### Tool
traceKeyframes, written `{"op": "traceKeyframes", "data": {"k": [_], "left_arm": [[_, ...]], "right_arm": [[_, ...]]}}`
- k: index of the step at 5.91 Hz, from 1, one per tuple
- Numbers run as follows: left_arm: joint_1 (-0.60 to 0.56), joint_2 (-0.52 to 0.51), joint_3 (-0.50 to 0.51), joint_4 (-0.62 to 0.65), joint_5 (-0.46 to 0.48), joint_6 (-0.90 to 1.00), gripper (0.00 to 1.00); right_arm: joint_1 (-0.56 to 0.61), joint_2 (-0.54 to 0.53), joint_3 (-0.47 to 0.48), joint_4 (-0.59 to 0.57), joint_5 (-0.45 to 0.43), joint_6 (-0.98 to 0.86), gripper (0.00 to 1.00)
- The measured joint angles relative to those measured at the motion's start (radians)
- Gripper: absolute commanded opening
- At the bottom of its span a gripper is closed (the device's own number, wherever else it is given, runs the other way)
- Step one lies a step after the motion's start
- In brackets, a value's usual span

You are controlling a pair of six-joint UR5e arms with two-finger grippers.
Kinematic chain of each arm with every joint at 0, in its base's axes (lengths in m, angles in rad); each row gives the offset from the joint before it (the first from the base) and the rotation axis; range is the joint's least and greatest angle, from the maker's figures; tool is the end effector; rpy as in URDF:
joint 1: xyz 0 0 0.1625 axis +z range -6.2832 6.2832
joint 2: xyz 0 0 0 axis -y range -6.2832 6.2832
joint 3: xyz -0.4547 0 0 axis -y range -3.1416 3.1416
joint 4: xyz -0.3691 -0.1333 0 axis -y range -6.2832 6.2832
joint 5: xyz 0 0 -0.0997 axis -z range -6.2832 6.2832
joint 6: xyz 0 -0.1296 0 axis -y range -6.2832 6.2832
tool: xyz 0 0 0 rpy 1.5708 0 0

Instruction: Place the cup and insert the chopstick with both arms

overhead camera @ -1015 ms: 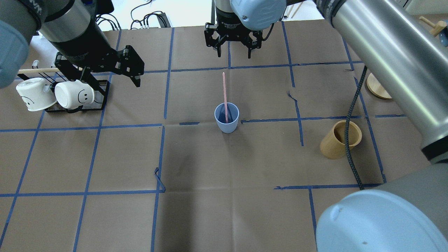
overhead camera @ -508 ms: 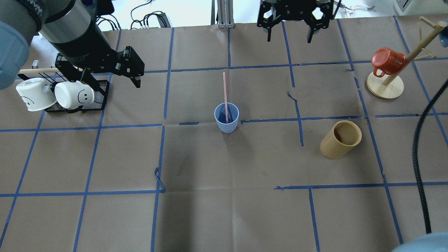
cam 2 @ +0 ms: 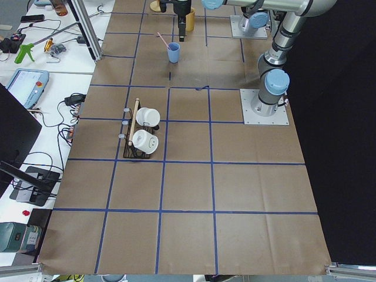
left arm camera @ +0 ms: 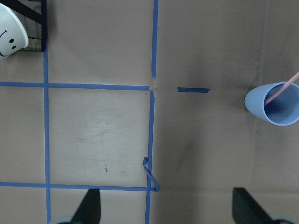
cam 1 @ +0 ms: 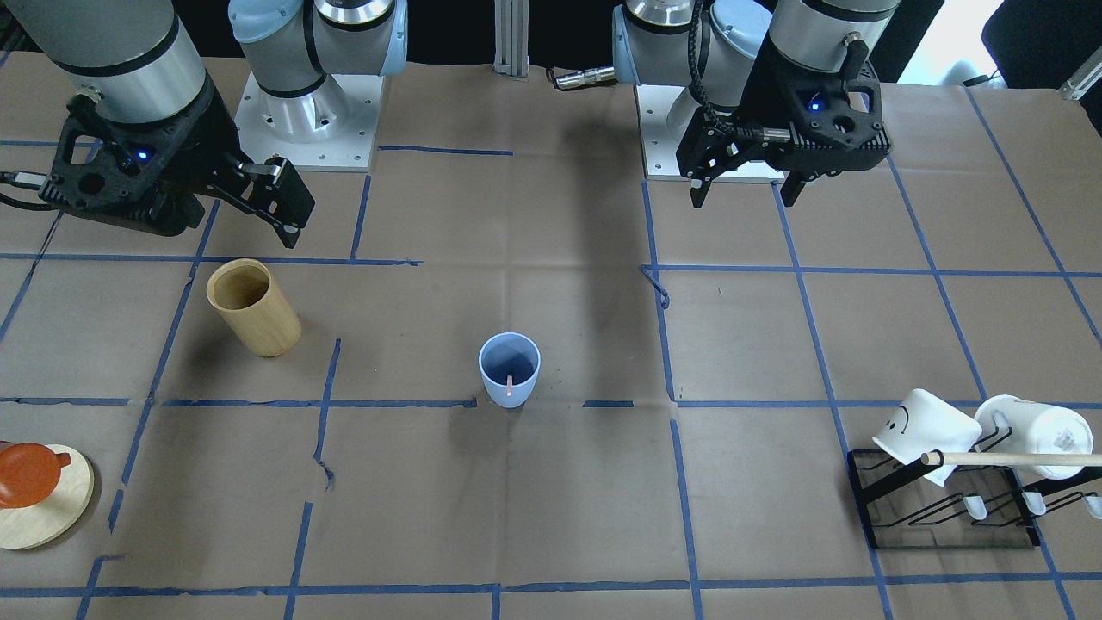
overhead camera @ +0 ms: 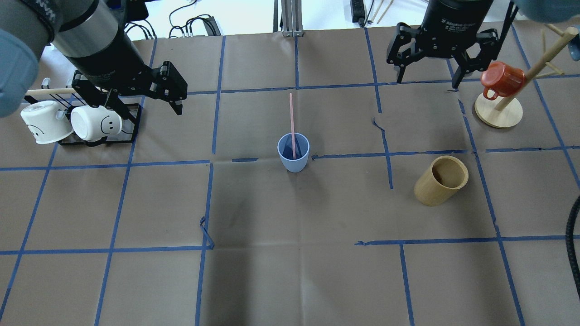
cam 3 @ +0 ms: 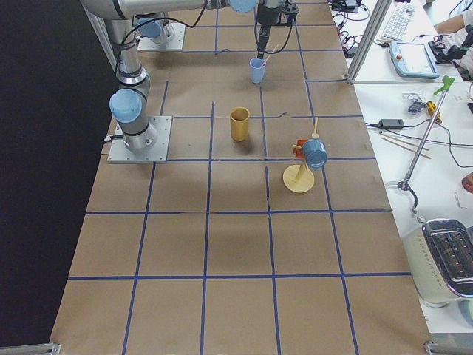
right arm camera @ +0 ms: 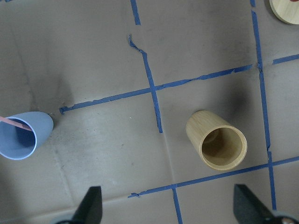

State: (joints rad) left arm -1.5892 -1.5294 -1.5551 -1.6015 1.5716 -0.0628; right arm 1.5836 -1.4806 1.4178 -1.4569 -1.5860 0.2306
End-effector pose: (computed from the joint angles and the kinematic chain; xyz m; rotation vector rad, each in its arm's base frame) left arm -0.1415 -0.4502 0.5109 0.0697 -3.1403 0.0415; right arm 0.1377 -0.5006 0.5040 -0.3384 -3.1010 -0.0762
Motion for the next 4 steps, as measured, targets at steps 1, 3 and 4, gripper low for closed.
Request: {"op": "traceKeyframes", "data": {"k": [1,3,4], "left_arm": [[0.0,0.0,0.0,0.0,0.001,0.0,0.98],[-0.001,0.001,0.0,0.0,0.001,0.0,0.98],[-0.001,0.001,-0.001,0.0,0.002,0.0,0.98]], "right_arm": [[-0.002,-0.019,0.025,-0.014,0.001,-0.001,1.0],[-0.001,-0.042,0.06,-0.02,0.005,-0.088,1.0],[-0.001,-0.047,0.068,-0.023,0.006,-0.132,1.0]]}}
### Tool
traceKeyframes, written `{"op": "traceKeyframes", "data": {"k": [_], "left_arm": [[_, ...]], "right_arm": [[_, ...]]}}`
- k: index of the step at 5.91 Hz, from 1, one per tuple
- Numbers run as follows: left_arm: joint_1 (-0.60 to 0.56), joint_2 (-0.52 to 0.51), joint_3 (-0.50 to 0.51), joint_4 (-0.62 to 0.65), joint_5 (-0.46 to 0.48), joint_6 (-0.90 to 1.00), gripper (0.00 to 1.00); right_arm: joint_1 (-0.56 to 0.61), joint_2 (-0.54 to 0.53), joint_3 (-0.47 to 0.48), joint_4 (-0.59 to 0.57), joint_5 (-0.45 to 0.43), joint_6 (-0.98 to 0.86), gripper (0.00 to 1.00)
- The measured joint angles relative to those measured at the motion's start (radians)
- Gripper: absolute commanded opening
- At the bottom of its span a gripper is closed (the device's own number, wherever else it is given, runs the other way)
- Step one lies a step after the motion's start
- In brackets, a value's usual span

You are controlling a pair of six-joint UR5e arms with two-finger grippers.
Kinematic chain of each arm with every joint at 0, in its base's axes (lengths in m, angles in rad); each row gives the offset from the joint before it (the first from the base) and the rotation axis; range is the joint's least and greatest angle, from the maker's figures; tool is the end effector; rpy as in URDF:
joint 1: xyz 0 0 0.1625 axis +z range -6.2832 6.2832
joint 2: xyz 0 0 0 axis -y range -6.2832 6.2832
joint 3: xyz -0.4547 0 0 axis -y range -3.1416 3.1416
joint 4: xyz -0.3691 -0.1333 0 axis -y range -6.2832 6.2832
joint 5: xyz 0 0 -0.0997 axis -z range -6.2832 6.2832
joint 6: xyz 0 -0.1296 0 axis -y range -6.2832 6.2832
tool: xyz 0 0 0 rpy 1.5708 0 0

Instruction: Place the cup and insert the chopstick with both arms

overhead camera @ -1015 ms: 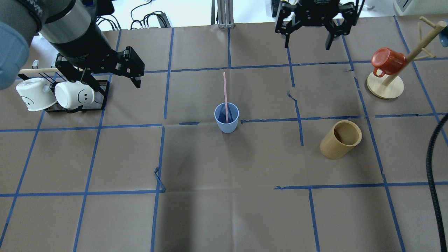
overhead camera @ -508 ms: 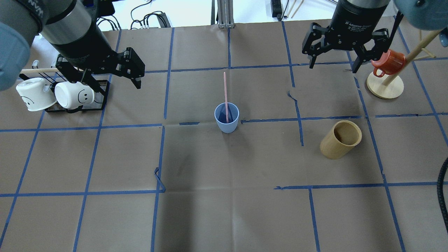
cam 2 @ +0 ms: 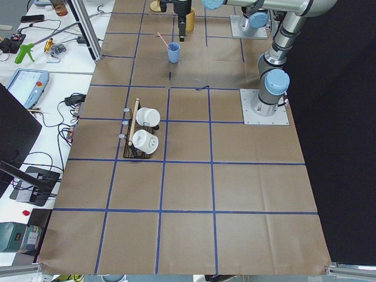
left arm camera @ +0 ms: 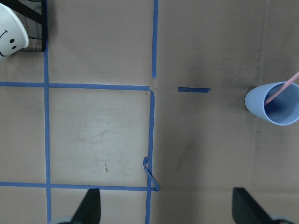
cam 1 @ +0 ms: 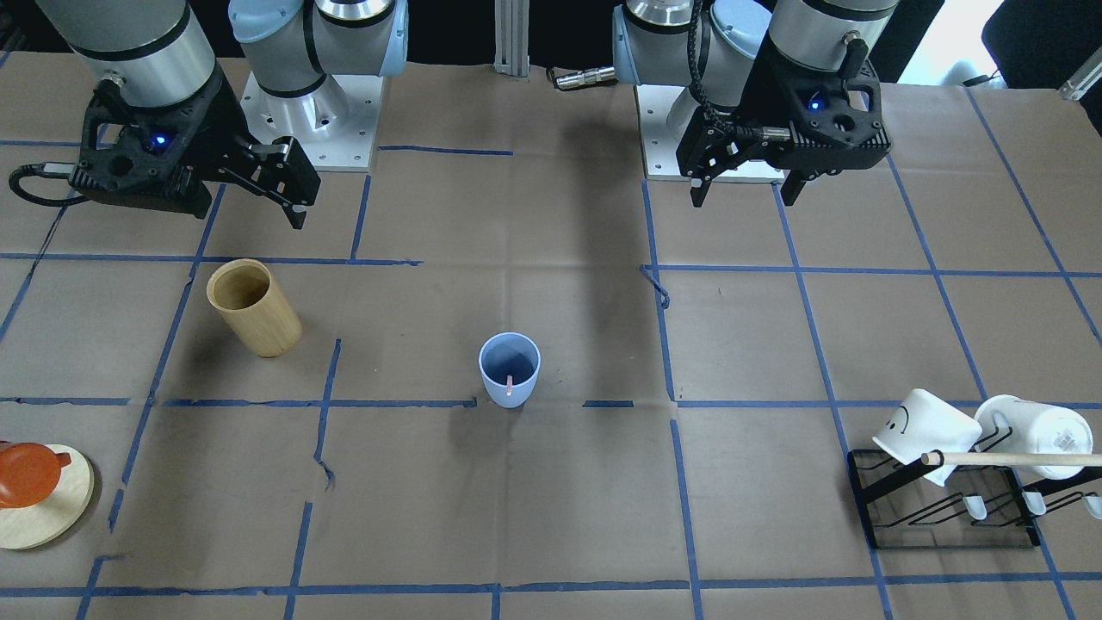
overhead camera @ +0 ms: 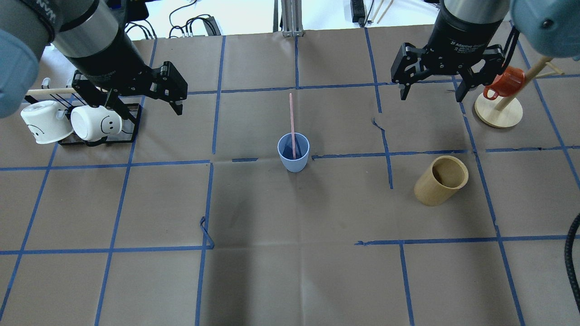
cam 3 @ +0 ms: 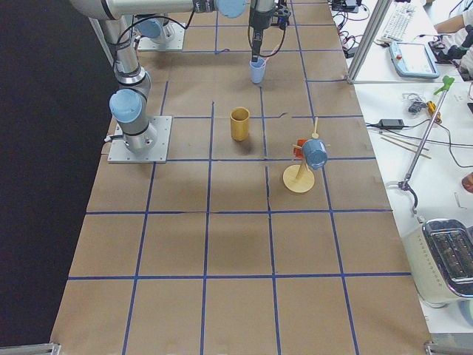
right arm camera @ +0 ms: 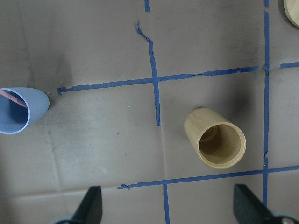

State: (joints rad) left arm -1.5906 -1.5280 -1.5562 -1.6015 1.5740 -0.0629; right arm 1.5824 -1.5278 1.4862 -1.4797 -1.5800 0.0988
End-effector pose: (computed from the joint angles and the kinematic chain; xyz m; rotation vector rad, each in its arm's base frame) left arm -0.1418 -0.4494 0.5111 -0.0677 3.1385 -0.0421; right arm 0.1377 -0.4799 0.4978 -0.1360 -3.1258 -0.0765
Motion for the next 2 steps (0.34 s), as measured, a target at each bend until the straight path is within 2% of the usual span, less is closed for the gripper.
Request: {"op": "traceKeyframes", "data": {"k": [2], "left_arm": [[-0.001,0.001,-0.002,0.0,0.0,0.0,0.98]], "right_arm": [[0.001,-0.003,0.003,-0.012,0.0,-0.014,1.0]]}}
